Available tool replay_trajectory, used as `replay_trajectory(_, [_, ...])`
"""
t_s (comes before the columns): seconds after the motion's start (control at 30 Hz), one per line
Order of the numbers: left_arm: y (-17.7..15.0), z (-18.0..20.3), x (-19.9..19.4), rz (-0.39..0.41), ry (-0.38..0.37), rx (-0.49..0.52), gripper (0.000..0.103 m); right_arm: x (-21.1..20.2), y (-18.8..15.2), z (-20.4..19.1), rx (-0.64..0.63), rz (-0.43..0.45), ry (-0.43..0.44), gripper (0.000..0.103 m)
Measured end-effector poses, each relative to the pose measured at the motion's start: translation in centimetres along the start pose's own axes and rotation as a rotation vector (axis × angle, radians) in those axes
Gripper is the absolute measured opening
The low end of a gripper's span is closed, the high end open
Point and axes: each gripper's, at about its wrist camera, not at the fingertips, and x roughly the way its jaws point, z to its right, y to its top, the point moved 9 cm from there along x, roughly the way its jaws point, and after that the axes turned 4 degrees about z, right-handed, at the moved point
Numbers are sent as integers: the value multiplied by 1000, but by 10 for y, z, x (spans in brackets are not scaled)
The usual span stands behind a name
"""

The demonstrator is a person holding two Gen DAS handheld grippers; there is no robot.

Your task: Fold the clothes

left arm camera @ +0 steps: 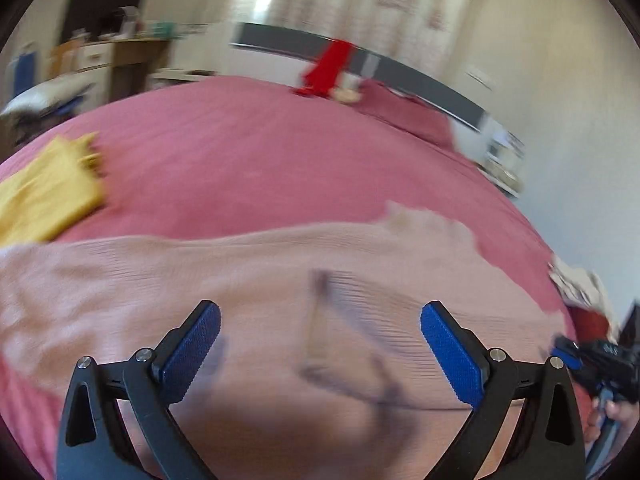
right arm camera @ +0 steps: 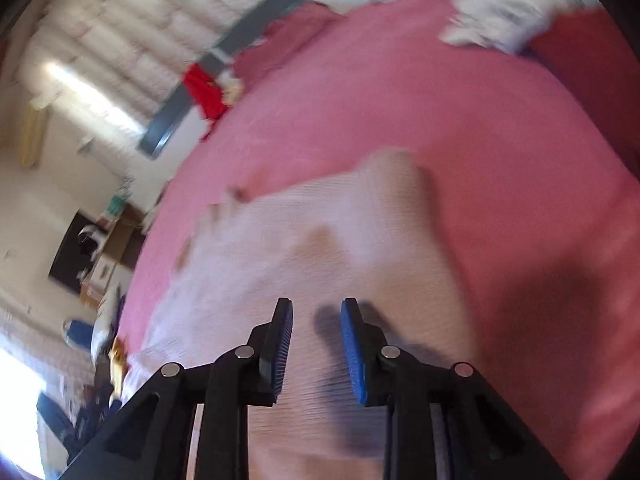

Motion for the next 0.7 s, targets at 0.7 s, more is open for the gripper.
replay_trajectory(0.7, [-54,-128,-81,-29,126,-270,101,-2,-15,-37,-56,14,-45,24])
